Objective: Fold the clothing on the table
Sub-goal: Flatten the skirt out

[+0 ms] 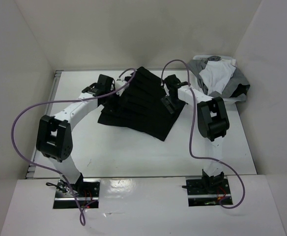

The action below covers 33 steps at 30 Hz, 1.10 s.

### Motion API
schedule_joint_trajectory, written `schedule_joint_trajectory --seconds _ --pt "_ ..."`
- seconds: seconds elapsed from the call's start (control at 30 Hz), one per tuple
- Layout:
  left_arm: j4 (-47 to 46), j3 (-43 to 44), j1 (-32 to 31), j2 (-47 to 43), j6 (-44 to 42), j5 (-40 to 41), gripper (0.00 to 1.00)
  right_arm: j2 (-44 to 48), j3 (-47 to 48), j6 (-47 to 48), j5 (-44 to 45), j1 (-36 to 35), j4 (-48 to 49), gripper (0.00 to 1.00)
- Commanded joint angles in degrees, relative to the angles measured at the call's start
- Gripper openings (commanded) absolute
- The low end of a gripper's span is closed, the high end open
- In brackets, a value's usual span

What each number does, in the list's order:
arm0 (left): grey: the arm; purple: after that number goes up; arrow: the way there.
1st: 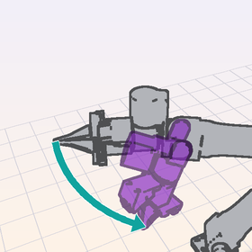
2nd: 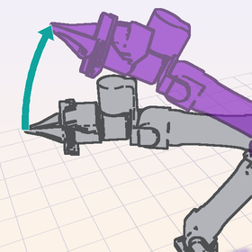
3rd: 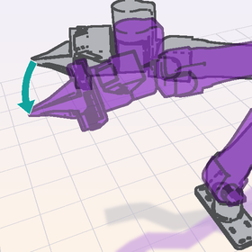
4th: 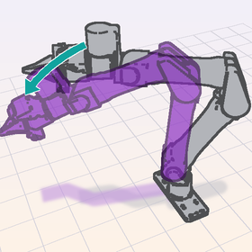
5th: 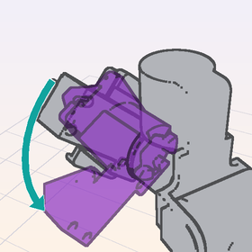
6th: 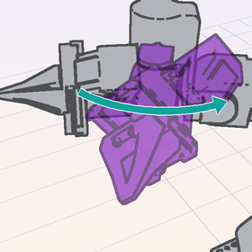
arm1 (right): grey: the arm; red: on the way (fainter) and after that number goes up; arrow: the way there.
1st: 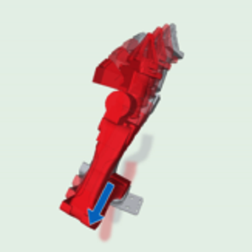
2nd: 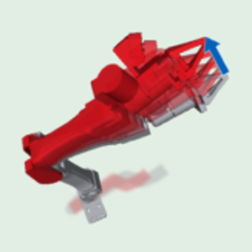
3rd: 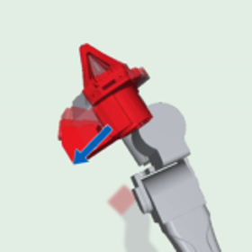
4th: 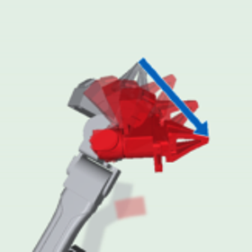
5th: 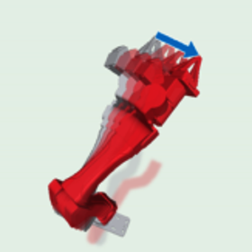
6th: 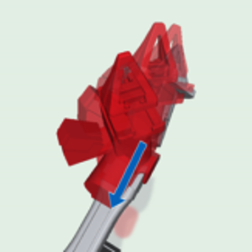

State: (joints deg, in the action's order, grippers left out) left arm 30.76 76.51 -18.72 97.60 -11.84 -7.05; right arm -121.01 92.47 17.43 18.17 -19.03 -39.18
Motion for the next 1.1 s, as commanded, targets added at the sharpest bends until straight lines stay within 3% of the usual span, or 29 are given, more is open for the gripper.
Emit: schedule_joint_trajectory --seconds 0.0,0.3,0.67,1.07 --pt "-7.11 4.24 -0.09 5.74 2.26 3.09 0.99 6.66 -4.74 -0.64 -0.95 -0.57 1.91 0.99" --pt "-8.26 9.45 -0.09 17.18 5.6 3.09 0.99 14.92 -13.27 -1.7 -2.17 -0.57 2.44 0.99" --pt "-7.21 4.79 0.44 16.13 4.98 4.85 0.99 14.84 -14.42 -2.23 -3.41 -0.57 2.44 0.99" --pt "-6.07 1.1 1.49 13.32 3.84 5.38 0.99 8.26 -1.07 -2.75 -15.8 -0.57 0.33 0.99"
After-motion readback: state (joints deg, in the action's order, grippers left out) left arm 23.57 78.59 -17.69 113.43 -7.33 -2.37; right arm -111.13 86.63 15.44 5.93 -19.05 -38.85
